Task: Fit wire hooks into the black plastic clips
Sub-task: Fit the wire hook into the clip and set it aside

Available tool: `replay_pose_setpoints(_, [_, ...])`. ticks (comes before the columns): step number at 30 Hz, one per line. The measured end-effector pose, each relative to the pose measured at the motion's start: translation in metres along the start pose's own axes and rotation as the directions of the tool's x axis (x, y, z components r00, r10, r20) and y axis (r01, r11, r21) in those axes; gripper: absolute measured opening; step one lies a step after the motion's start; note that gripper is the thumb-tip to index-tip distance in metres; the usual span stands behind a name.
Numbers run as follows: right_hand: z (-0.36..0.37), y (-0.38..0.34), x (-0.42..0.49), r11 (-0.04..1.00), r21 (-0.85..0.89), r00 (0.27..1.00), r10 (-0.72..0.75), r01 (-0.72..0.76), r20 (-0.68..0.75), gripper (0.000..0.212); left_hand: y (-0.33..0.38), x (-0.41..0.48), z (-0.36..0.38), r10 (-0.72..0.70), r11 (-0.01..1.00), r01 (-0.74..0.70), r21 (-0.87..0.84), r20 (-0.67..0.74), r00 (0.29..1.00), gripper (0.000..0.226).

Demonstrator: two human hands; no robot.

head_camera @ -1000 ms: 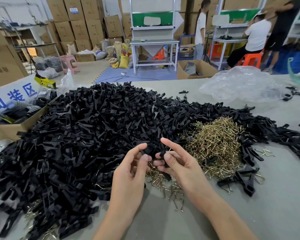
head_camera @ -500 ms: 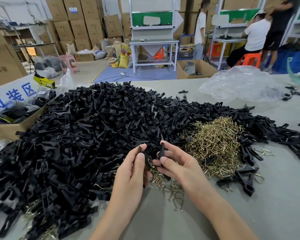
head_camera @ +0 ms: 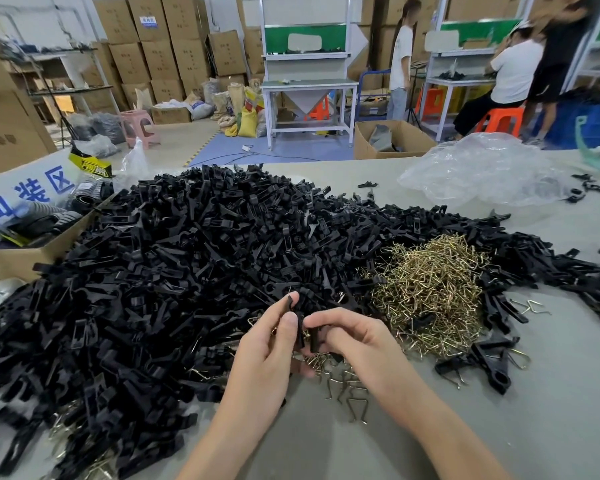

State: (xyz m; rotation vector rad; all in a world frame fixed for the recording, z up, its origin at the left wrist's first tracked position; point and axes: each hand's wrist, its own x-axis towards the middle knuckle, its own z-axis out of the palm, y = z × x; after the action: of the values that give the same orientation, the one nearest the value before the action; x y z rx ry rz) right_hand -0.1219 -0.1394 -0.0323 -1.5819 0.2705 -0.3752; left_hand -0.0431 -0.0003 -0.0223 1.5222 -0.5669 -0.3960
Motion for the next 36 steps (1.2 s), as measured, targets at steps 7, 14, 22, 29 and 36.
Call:
replay_pose_setpoints(7, [-0.002, -0.002, 0.002, 0.994, 0.095, 0.998, -0.044, 0.047, -0.033, 0.019, 0.004, -0.002, 0.000, 0.029, 0.999, -0.027, 0.029, -0.038, 0.999, 0.031])
replay_pose_setpoints(14, [-0.001, -0.002, 0.002, 0.986, 0.161, 0.999, -0.043, 0.044, -0.012, 0.017, 0.003, -0.002, -0.004, 0.070, 0.991, -0.064, 0.118, -0.041, 0.997, 0.016])
replay_pose_setpoints(22, [0.002, -0.006, 0.001, 0.983, 0.184, 0.999, -0.022, 0.028, -0.036, 0.052, 0.005, -0.004, -0.003, 0.115, 0.975, -0.105, 0.197, -0.042, 0.992, 0.018])
replay_pose_setpoints(29, [0.002, -0.008, -0.001, 0.988, 0.154, 1.000, -0.024, 0.023, 0.008, 0.034, 0.006, -0.006, -0.002, 0.184, 0.942, -0.174, 0.286, -0.010, 0.983, 0.023])
replay_pose_setpoints(36, [-0.002, -0.011, 0.002, 0.976, 0.211, 0.995, -0.025, 0.045, -0.097, 0.022, 0.005, -0.006, -0.009, 0.219, 0.909, -0.160, 0.385, -0.115, 0.969, 0.034])
